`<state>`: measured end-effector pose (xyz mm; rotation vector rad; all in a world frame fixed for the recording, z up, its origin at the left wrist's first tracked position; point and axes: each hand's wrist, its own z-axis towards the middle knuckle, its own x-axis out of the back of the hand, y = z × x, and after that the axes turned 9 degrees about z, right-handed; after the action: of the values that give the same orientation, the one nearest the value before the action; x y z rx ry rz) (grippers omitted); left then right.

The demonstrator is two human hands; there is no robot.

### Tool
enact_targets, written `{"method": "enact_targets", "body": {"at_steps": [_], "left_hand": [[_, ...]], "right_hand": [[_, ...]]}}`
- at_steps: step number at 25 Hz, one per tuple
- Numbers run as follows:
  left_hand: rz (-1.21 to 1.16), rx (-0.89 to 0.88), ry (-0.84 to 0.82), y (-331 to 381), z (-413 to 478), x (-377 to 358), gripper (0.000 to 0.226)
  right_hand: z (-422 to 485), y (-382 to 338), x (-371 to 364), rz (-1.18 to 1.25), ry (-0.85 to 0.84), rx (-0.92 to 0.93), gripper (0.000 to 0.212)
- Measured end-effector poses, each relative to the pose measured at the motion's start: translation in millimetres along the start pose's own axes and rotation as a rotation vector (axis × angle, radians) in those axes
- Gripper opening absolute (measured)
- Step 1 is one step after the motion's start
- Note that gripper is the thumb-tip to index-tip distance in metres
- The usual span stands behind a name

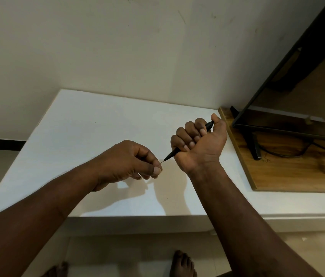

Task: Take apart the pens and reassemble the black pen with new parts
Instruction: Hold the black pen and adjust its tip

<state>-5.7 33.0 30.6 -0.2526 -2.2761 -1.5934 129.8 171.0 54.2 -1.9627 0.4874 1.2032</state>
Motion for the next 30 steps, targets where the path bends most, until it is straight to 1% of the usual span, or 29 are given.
{"method": "enact_targets", "body": {"at_steps": [18,21,23,25,27,30], "left_hand": [[0.024,-0.013,0.009,-0.8,0.0,0.4,0.011],[0.060,-0.019,0.027,0.2,-0.2,-0.5,0.012],[0.152,-0.050,0.086,-0.2,-0.9,-1.3,0.010],[0.349,-0.102,0.158,-1.8,-2.1,-0.2,0.005],[0.533,-0.141,0.212,-2.9,-4.7,2.9,0.011],[0.611,-0.193,0.285,-3.3,-7.5,10.5,0.025]], "right_hand": [[-0.3,-1.1,0.3,-0.005,0.007,0.010,0.051],[0.0,-1.1,0.3,-0.002,0.007,0.003,0.051],[0.5,-1.7,0.3,0.012,0.010,-0.013,0.053],[0.9,-3.0,0.9,0.031,0.015,-0.032,0.055],[1.5,-4.9,2.2,0.051,0.024,-0.054,0.058],[1.8,-6.0,3.9,0.069,0.031,-0.081,0.061]]}}
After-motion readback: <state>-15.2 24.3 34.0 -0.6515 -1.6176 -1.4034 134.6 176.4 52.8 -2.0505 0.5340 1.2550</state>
